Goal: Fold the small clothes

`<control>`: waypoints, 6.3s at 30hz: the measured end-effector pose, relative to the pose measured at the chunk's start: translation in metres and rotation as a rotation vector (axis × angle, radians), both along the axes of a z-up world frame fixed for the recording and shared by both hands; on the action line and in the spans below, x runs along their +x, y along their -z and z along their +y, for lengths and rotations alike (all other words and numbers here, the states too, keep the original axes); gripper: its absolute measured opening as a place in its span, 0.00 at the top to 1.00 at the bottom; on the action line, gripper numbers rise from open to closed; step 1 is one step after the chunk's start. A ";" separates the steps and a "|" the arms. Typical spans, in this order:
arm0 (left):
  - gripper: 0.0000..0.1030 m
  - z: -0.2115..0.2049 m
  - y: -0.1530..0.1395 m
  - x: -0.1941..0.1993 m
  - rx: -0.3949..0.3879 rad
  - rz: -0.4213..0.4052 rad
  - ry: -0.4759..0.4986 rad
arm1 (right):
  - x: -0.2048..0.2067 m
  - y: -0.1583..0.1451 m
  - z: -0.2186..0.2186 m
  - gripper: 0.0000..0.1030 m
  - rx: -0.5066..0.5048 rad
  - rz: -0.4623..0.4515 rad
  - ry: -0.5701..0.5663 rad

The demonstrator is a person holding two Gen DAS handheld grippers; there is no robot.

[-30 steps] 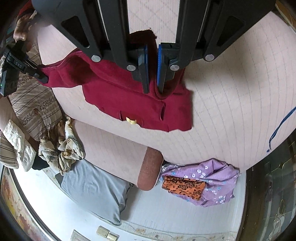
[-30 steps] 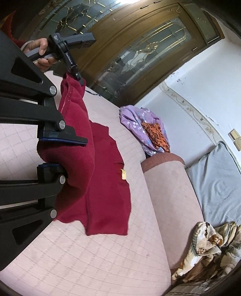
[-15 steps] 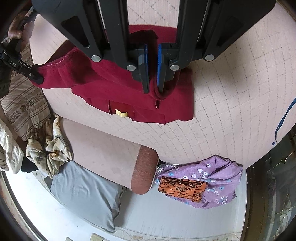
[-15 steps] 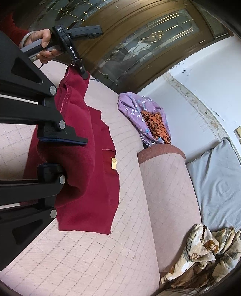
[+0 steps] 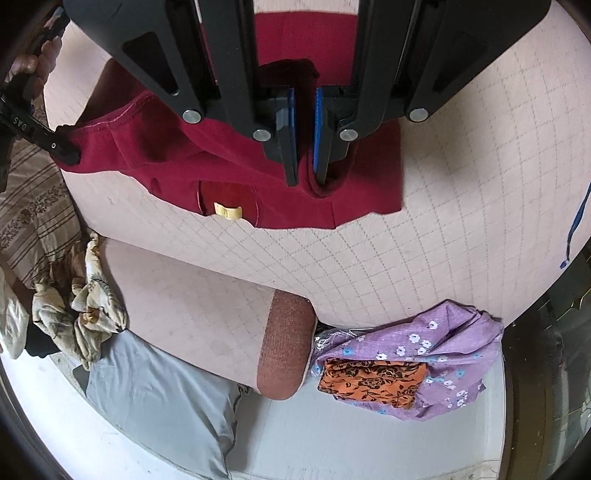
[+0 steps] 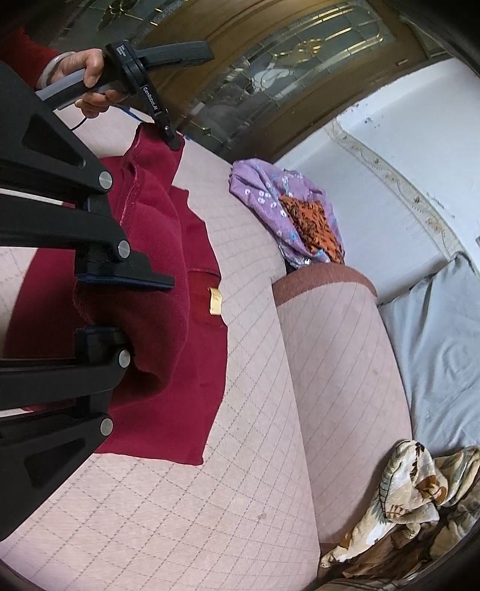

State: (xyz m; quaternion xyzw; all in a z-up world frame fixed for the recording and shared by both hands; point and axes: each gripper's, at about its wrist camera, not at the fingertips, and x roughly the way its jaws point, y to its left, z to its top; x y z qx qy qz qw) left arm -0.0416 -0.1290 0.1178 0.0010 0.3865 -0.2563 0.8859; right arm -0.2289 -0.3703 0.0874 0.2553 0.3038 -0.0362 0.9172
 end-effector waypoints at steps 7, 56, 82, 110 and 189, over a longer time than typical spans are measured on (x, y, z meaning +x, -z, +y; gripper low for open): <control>0.95 -0.020 0.023 0.034 0.033 0.034 -0.023 | 0.033 0.017 -0.022 0.85 0.012 0.053 0.011; 0.29 -0.046 0.097 0.102 0.166 0.147 -0.114 | 0.131 0.103 -0.088 0.57 -0.016 0.205 0.163; 0.29 0.018 0.056 0.010 0.200 0.075 -0.086 | 0.095 0.066 0.017 0.50 -0.008 0.210 -0.040; 0.17 0.057 0.102 0.015 0.065 0.200 -0.106 | 0.273 0.081 0.137 0.53 -0.150 0.236 -0.265; 0.37 0.044 0.086 0.008 -0.050 0.135 0.104 | 0.268 0.080 0.178 0.76 -0.135 0.409 -0.416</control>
